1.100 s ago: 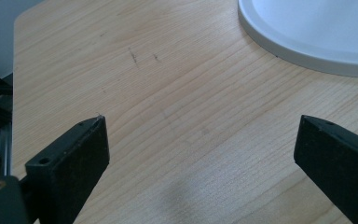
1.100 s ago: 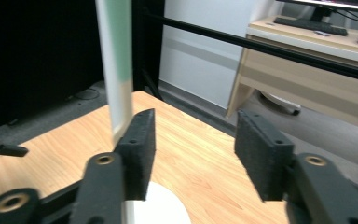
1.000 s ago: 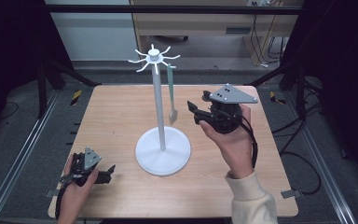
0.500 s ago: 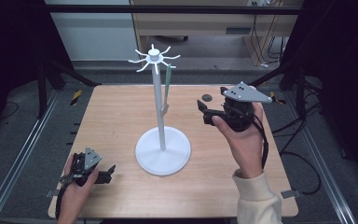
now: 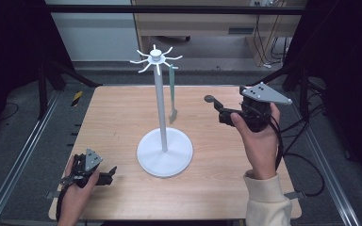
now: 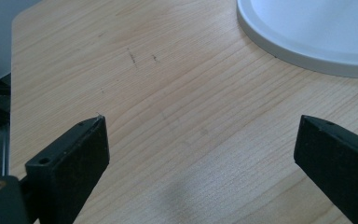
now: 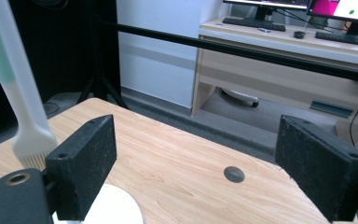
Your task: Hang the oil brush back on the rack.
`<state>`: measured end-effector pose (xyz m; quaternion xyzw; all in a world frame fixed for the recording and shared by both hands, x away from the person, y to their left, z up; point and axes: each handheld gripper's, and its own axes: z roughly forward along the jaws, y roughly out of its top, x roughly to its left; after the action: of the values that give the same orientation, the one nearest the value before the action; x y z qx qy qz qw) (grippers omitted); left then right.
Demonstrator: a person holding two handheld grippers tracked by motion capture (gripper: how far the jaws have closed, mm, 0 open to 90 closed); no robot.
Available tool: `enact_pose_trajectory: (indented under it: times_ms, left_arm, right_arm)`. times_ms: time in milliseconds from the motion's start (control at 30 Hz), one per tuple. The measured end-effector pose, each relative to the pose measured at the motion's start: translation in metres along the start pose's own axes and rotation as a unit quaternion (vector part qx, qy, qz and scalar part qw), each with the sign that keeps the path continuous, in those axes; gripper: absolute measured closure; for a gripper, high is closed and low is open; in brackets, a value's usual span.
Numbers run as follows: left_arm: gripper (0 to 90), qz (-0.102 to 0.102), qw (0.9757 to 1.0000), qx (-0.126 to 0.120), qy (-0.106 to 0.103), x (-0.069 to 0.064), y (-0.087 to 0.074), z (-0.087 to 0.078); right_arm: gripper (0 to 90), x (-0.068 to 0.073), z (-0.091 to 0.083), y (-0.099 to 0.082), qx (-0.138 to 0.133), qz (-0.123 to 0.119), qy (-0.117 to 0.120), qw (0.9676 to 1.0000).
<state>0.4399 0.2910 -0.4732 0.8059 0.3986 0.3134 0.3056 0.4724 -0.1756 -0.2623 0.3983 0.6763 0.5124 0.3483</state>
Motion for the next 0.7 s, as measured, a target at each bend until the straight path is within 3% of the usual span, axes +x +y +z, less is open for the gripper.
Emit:
enact_pose_trajectory:
  times_ms: [300, 600, 700]
  left_arm:
    - [2.8, -0.002, 1.0000, -0.002, -0.001, 0.000, 0.000, 0.000]
    - [2.8, -0.007, 1.0000, -0.005, 0.005, 0.003, 0.000, -0.001]
    - [2.8, -0.004, 0.9999, -0.011, 0.007, 0.003, 0.000, -0.003]
  right_arm:
    - [15.4, -0.014, 0.000, -0.011, 0.015, 0.003, -0.025, 0.9996]
    - [15.2, -0.032, 0.015, -0.050, 0.055, 0.037, -0.032, 0.9973]
    - [14.1, -0.037, 0.020, -0.059, 0.075, 0.033, -0.034, 0.9960]
